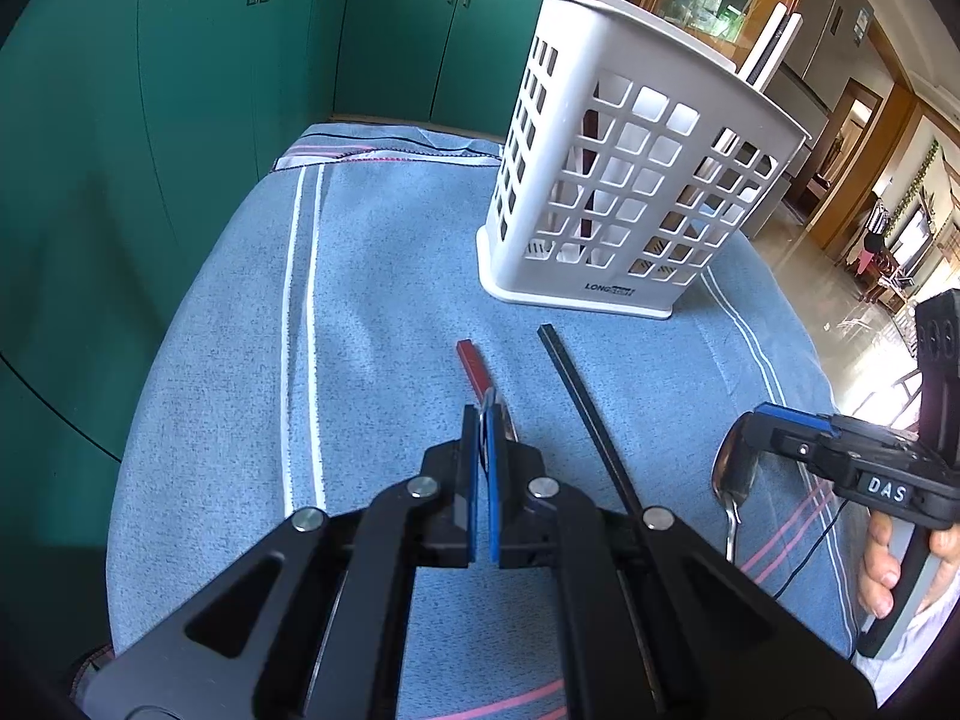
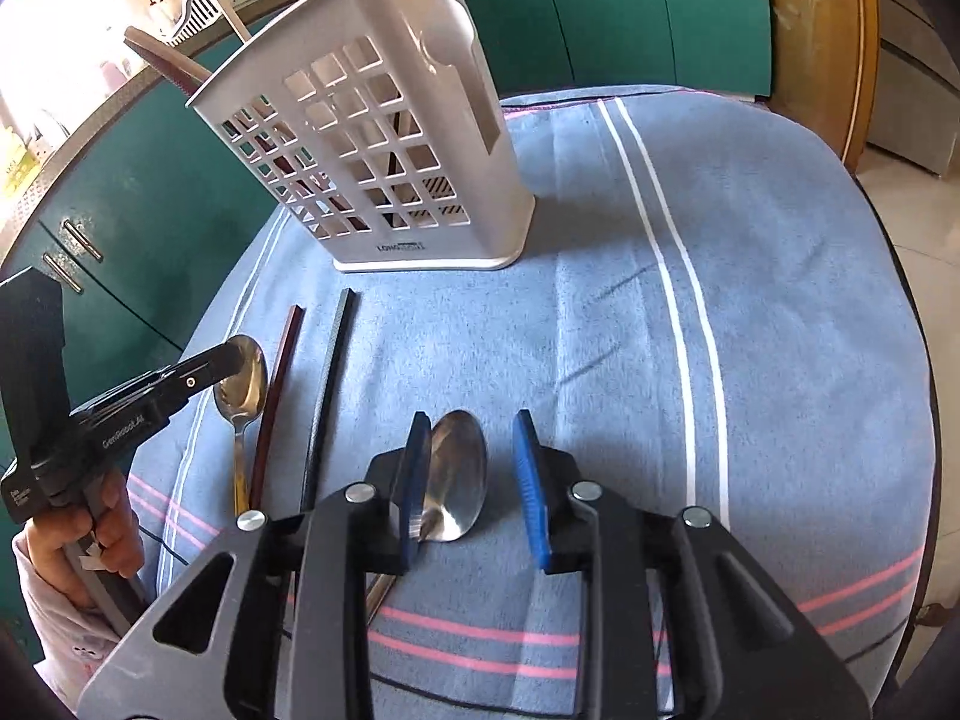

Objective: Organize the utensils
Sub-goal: 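Close the right tool on the silver spoon beside the holder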

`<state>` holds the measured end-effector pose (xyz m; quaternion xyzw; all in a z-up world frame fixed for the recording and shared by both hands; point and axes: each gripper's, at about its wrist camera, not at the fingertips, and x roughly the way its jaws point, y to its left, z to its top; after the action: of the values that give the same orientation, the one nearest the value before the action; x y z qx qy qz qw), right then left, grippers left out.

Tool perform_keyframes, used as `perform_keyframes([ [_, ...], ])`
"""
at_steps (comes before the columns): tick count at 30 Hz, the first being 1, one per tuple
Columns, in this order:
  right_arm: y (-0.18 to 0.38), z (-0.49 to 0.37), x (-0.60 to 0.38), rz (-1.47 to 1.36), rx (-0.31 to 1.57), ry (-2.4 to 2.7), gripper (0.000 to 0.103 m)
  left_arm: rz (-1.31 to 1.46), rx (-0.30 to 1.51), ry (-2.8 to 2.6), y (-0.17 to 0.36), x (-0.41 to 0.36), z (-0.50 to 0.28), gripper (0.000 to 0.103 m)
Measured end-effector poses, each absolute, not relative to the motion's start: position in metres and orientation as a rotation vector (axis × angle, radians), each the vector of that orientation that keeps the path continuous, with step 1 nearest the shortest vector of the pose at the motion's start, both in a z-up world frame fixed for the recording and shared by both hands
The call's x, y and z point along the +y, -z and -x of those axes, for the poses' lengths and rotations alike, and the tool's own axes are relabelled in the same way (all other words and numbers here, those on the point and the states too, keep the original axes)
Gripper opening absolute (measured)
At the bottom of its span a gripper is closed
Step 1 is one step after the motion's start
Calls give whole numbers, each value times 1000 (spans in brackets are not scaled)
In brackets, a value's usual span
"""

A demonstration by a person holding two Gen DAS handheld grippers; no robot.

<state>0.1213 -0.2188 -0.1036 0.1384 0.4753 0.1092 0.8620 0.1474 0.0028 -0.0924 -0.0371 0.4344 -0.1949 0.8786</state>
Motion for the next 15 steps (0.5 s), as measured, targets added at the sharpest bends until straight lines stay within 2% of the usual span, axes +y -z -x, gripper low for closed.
perform_keyframes([
  [4,115,-128,-222,-316,1031,-280,28,78,909,398,93,4,-148,3],
  [5,116,-128,-222,-318,1034,-286,25,79,914,395,94,4,-148,3],
  [6,115,-127,-221,-318,1033,-296,13,79,918,393,96,5,-149,3],
  [9,110,-120,-218,-302,1014,-300,4,84,923,387,99,6,-150,3],
  [15,93,-110,-217,-250,969,-243,2,86,903,377,95,5,-148,3],
])
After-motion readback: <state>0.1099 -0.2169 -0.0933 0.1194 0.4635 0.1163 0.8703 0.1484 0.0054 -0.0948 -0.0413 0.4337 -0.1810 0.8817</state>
